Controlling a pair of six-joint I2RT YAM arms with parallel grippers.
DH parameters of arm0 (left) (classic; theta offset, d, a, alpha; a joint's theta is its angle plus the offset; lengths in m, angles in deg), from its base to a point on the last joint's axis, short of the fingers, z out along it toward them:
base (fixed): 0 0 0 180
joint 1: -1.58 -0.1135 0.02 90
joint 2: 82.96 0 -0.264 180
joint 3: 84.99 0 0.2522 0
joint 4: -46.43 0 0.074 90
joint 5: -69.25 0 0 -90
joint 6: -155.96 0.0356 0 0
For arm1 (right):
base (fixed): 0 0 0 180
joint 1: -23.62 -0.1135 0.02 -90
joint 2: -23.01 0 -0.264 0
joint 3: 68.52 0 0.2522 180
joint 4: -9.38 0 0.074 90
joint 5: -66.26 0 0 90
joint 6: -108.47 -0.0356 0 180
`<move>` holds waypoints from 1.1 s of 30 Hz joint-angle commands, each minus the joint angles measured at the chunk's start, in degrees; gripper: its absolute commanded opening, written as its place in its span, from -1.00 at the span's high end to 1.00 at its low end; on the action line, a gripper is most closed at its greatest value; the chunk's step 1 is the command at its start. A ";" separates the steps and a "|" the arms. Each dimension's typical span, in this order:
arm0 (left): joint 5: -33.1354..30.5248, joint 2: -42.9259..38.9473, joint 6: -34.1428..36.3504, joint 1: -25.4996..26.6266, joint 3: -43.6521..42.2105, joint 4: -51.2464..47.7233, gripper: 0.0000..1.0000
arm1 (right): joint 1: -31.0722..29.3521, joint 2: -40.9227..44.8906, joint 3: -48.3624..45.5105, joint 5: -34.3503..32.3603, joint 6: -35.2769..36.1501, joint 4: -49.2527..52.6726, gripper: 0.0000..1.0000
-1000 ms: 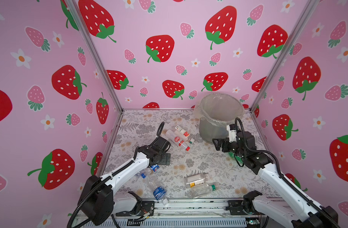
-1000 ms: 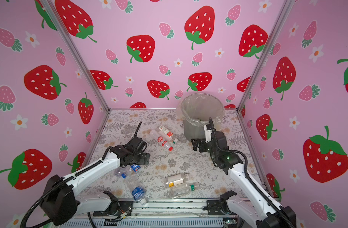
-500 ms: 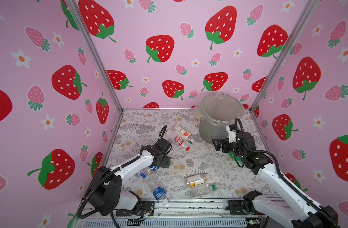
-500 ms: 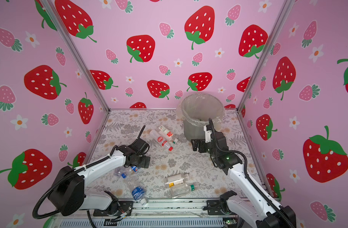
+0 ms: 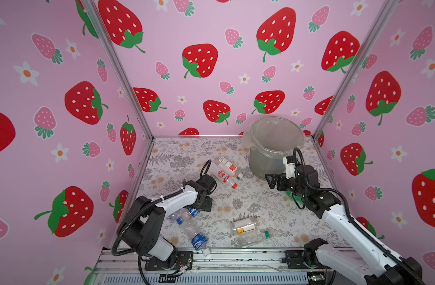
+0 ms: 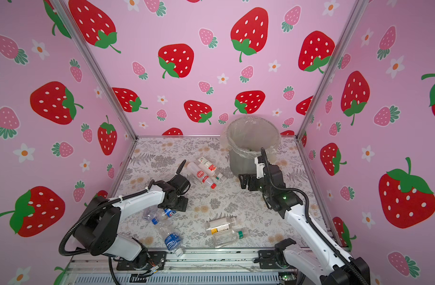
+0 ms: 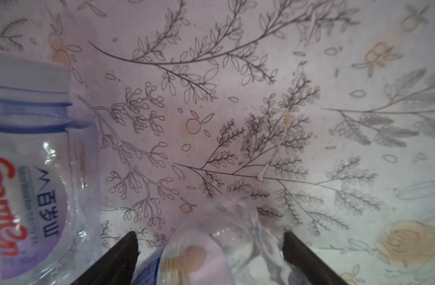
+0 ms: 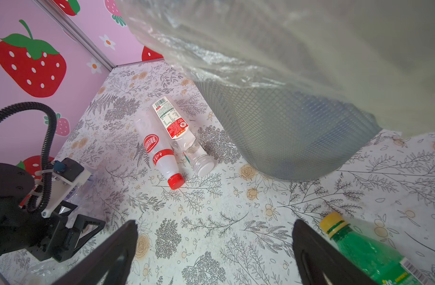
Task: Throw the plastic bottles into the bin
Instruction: 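Lower the right gripper onto the Sprite bottle while the left gripper lowers too, then close the left gripper on the blue-labelled clear bottle and lift it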
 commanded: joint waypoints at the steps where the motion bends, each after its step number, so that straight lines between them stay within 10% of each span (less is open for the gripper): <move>1: -2.11 0.48 -1.55 -0.22 1.79 -0.95 -0.83 | -0.36 -0.13 1.47 0.44 0.34 -0.58 -0.99; 17: -4.82 1.11 -0.35 -0.17 4.08 0.31 -0.27 | -0.36 0.38 0.68 -0.18 0.09 -0.85 -0.99; 33: -1.92 0.83 1.22 -1.01 15.61 -0.55 -0.25 | -0.39 1.28 -0.79 -1.66 -0.15 0.26 -0.99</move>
